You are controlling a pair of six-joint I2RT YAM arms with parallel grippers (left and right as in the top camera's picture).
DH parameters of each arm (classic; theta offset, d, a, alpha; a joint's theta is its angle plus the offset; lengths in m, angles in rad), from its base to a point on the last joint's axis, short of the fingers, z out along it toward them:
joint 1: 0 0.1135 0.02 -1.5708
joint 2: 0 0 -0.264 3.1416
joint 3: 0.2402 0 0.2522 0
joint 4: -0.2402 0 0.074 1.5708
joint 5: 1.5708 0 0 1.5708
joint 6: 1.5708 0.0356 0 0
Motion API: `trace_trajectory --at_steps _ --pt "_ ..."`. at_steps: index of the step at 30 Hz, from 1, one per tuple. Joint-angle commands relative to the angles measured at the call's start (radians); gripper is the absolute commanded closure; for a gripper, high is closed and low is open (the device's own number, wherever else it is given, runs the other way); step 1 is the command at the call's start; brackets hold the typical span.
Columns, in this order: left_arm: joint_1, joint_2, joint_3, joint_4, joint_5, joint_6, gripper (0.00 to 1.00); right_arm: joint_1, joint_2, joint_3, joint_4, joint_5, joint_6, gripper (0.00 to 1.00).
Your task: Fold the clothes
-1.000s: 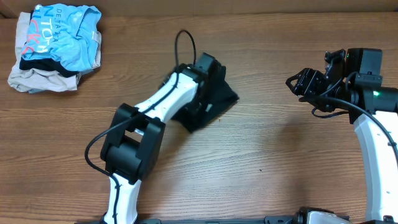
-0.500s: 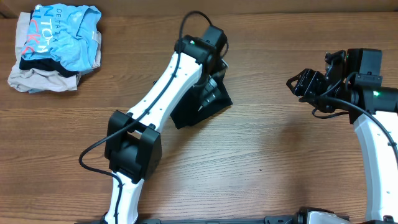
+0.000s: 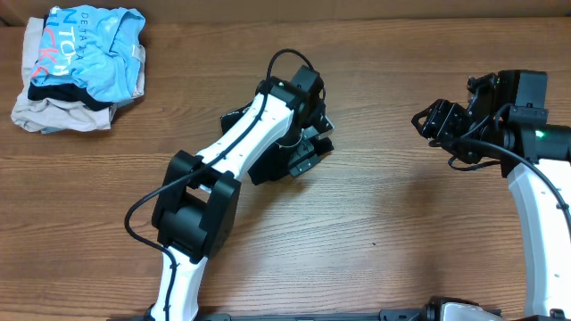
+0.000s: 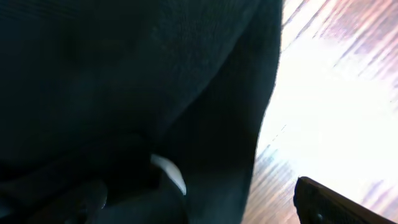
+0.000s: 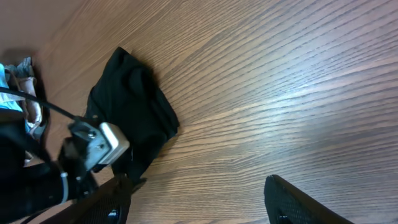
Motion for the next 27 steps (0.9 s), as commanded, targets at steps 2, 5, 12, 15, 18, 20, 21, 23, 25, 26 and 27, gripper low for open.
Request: trace_trajectory --at_steps 2,5,12,15,18,20,21,23,25,26,27 --pt "0.005 0.005 -0.074 0.055 0.018 0.023 0.0 -0.005 0.002 0.005 0.002 0.011 -0.008 0.27" --pt "0.005 0.005 -0.118 0.106 0.018 0.023 0.0 -0.005 0.002 0.005 0.002 0.01 -0.008 0.28" --pt "0.005 0.005 -0.232 0.268 -0.106 -0.03 0.23 -0.005 0.002 0.005 0.002 0.011 -0.008 0.27" --pt "0.005 0.005 -0.24 0.288 -0.139 -0.061 0.39 -0.005 0.002 0.005 0.002 0.011 -0.008 0.27" --pt "0.005 0.005 -0.24 0.299 -0.139 -0.065 0.52 -0.005 0.002 0.005 0.002 0.011 -0.008 0.27" --pt "0.005 0.005 -0.24 0.306 -0.139 -0.065 0.62 -0.005 0.002 0.005 0.002 0.011 -0.008 0.27" --pt "0.005 0.005 -0.24 0.309 -0.139 -0.065 0.67 -0.005 0.002 0.005 0.002 0.011 -0.008 0.27" --pt "0.005 0.005 -0.24 0.317 -0.139 -0.076 0.74 -0.005 0.002 0.005 0.002 0.011 -0.008 0.27" --pt "0.005 0.005 -0.24 0.321 -0.139 -0.098 0.84 -0.005 0.002 0.005 0.002 0.011 -0.008 0.27" --pt "0.005 0.005 -0.24 0.321 -0.139 -0.1 0.9 -0.005 0.002 0.005 0.002 0.011 -0.008 0.27" --pt "0.005 0.005 -0.238 0.32 -0.14 -0.11 0.95 -0.005 0.002 0.005 0.002 0.011 -0.008 0.27"
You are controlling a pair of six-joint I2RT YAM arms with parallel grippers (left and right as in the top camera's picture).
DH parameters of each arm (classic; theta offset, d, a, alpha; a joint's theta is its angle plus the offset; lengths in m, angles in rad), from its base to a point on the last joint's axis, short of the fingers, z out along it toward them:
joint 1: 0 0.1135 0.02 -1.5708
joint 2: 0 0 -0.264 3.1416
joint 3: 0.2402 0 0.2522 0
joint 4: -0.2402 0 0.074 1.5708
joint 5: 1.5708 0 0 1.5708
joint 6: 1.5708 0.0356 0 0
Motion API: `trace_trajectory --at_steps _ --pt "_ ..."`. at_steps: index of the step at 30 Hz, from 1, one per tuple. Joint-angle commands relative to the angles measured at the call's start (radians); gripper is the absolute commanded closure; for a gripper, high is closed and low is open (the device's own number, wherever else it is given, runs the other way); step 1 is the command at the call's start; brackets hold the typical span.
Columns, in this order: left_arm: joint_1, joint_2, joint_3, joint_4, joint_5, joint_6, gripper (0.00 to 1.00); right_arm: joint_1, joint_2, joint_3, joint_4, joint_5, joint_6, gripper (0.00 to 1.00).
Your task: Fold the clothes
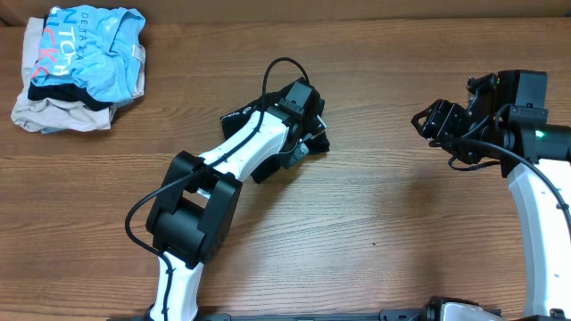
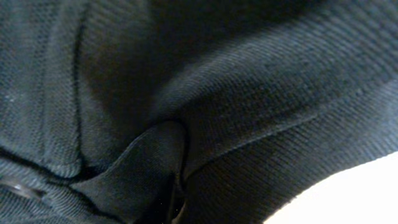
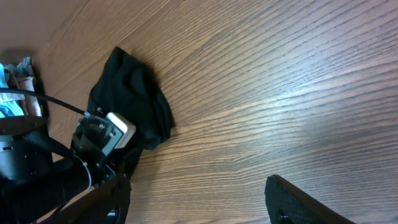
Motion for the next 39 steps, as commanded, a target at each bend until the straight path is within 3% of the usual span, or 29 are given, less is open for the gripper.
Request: trace_trajectory --at_steps 1,10,24,32,39 --pt "0.004 0.042 -0.032 0.009 0.014 -0.04 0.96 -0.005 0.002 0.005 0.005 0.01 -0.008 0.27" --pt "0.006 0.042 0.141 -0.119 -0.095 -0.157 0.96 -0.005 0.002 0.005 -0.003 0.01 -0.008 0.27" --pt "0.11 0.042 0.756 -0.47 -0.204 -0.191 0.96 -0.005 0.002 0.005 -0.015 0.01 -0.008 0.27" --pt "0.256 0.042 0.969 -0.486 -0.333 -0.191 0.96 -0.005 0.002 0.005 -0.018 0.01 -0.008 0.27" --pt "0.453 0.042 0.999 -0.428 -0.349 -0.262 0.96 -0.005 0.002 0.005 -0.016 0.01 -0.007 0.26"
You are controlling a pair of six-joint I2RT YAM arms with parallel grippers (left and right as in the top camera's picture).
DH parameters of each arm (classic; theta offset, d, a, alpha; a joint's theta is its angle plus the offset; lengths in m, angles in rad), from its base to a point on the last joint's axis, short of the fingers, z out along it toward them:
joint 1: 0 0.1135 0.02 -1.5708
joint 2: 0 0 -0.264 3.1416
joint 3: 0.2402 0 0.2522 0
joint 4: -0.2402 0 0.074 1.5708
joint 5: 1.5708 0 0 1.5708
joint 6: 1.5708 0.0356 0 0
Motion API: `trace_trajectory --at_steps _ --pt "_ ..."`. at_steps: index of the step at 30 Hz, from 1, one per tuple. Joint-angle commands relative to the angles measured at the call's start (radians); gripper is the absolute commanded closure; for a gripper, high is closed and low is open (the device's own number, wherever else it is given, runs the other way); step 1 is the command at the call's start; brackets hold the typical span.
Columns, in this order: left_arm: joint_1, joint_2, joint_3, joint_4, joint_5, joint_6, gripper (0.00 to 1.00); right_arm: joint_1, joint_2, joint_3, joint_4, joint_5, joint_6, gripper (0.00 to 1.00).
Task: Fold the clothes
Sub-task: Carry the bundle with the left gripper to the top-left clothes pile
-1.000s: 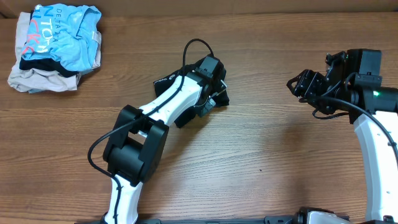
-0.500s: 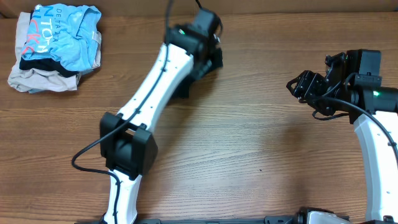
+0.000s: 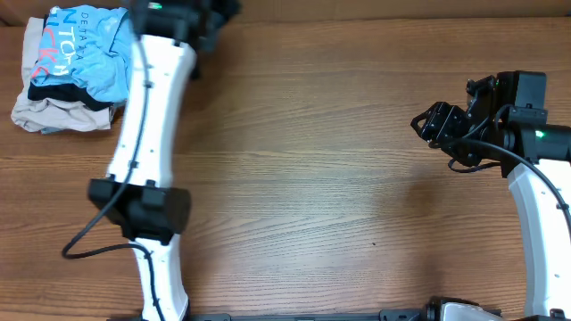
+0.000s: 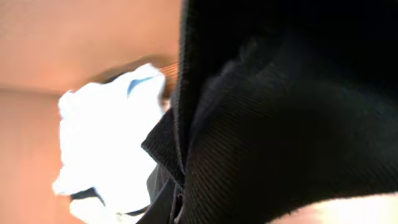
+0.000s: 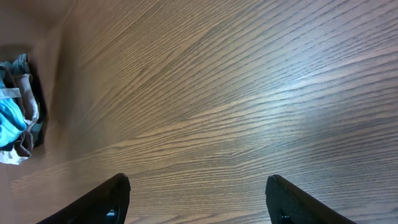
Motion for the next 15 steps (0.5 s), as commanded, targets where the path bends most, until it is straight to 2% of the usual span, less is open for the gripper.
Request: trace_trajectory --at_steps 1,7,15 --pt "0.108 -0.003 0.035 0.049 -0.05 -0.087 0.96 -0.005 0.003 0.005 0.005 0.01 -0.007 0.26" --pt "0.277 -0.003 0.035 0.154 -0.048 -0.176 0.96 -0.004 0.013 0.005 -0.003 0.01 -0.007 0.26" --pt "0.435 0.0 0.035 0.262 0.028 -0.185 0.96 -0.004 0.014 0.005 0.006 0.01 -0.007 0.27"
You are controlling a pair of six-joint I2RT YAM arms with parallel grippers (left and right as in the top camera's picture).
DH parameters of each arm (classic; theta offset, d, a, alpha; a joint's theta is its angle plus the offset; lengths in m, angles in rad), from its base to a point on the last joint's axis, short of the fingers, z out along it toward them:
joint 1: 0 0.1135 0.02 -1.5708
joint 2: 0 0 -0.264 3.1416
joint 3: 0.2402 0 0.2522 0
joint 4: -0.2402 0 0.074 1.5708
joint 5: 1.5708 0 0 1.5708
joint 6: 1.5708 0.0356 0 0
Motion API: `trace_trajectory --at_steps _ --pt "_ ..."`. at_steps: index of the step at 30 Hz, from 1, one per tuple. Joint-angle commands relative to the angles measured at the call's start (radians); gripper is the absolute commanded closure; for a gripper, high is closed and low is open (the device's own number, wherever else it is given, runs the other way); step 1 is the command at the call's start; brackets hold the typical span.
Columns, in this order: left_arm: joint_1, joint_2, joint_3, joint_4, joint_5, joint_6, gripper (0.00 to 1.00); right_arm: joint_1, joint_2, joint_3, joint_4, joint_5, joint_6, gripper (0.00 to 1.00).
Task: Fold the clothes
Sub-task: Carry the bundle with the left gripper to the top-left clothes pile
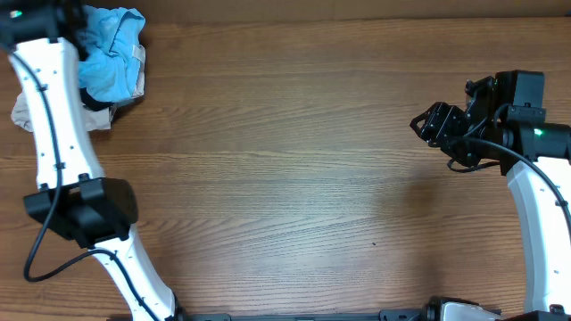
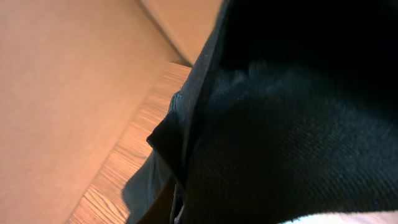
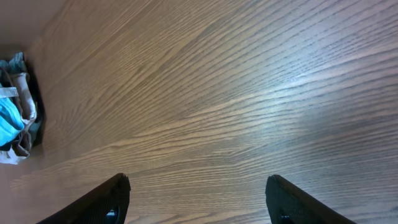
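Note:
Black cloth, the black garment (image 2: 298, 124), fills the left wrist view, bunched close to the camera with its edge hanging over the table's far-left corner. My left gripper (image 1: 53, 13) is at the table's back left corner, beside the pile, shut on that garment; its fingers are hidden by the fabric. The pile of clothes (image 1: 107, 58), light blue on top over dark and beige layers, lies at the back left. My right gripper (image 3: 196, 205) hangs open over bare wood at the right side, holding nothing.
The wooden table (image 1: 294, 178) ends at a tan wall (image 2: 56, 81) just behind the left gripper. The pile (image 3: 15, 130) shows small at the left edge of the right wrist view. The left arm's white links (image 1: 62, 134) run along the table's left side.
My left gripper has moved left with the black garment, from just right of the pile at the back edge to the far-left corner beside it. The right arm has not moved.
The black garment lay crumpled at the table's middle with my left gripper down on it. Then the gripper was pressed into the bunched cloth. Later the middle was bare and the gripper held the garment at the back edge near the pile, now at the corner.

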Motion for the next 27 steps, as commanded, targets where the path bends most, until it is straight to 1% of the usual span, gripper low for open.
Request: trace_trajectory --at_steps 1,8,12,18,21,24,27 --pt "0.035 -0.005 0.035 0.044 0.033 -0.032 0.96 -0.004 0.002 0.005 0.01 0.01 -0.006 0.27" --pt "0.064 0.032 0.035 0.156 0.045 0.014 0.96 -0.004 0.002 0.005 0.014 0.011 -0.006 0.27" --pt "0.066 0.093 0.035 0.212 -0.009 0.014 0.96 -0.004 0.002 0.005 0.009 0.01 -0.006 0.27" --pt "0.074 0.164 0.035 0.213 -0.012 -0.008 0.96 -0.004 0.002 0.004 -0.003 0.011 -0.006 0.26" --pt "0.074 0.188 0.035 0.207 0.064 -0.022 0.96 -0.004 0.002 0.004 -0.002 0.01 -0.003 0.27" --pt "0.058 0.21 0.035 0.193 0.198 -0.036 0.96 -0.004 0.002 0.004 -0.002 0.011 -0.003 0.26" --pt "0.037 0.224 0.035 0.163 0.294 -0.035 0.96 -0.004 0.002 0.004 -0.001 0.011 -0.003 0.27"
